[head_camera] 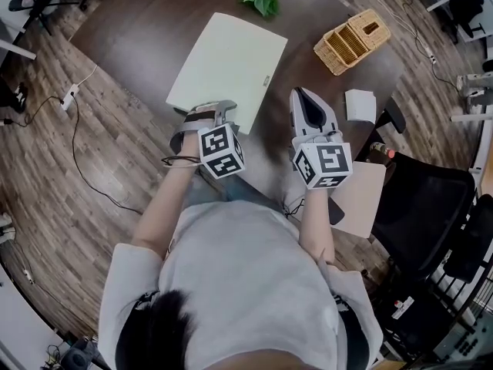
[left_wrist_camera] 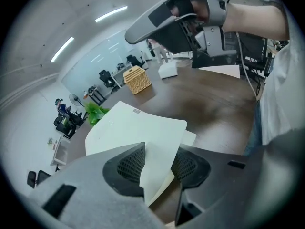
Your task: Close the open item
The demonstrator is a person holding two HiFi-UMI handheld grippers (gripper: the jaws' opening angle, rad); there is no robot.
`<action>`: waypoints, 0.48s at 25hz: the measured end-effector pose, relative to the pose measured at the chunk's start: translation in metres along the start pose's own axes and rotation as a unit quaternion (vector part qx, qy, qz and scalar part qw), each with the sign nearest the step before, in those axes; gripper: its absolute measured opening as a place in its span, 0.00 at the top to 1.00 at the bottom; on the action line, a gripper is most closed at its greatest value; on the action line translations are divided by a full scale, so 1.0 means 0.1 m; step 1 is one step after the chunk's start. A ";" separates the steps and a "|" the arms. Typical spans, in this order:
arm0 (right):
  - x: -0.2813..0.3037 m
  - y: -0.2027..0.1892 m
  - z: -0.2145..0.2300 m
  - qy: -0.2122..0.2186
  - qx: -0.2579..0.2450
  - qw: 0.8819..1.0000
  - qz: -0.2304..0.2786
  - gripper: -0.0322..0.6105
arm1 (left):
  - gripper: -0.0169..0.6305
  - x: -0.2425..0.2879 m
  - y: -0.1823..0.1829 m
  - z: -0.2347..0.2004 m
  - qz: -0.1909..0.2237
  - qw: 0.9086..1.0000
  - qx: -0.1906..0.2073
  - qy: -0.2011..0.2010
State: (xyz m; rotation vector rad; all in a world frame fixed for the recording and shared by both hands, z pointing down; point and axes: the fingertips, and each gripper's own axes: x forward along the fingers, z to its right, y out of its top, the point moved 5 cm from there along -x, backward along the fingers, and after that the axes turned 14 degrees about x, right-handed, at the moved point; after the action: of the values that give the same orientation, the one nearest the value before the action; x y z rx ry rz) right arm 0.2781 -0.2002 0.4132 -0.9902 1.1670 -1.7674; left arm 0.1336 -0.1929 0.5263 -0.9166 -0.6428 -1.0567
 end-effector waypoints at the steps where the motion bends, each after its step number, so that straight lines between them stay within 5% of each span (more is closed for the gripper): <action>1: 0.02 -0.02 0.01 0.002 0.001 1.000 -0.004 0.93 | 0.79 -0.01 0.01 0.01 0.002 1.000 -0.001 -0.008; 12: 0.47 -0.40 0.17 0.030 0.027 0.997 -0.061 0.93 | 0.64 -0.04 0.02 0.09 0.037 0.996 -0.041 -0.075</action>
State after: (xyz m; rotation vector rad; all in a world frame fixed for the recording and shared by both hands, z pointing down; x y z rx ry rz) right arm 0.2677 -0.2372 0.4640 -1.0016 1.1096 -1.9263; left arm 0.1337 -0.1829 0.5272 -1.0906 -0.6878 -0.9592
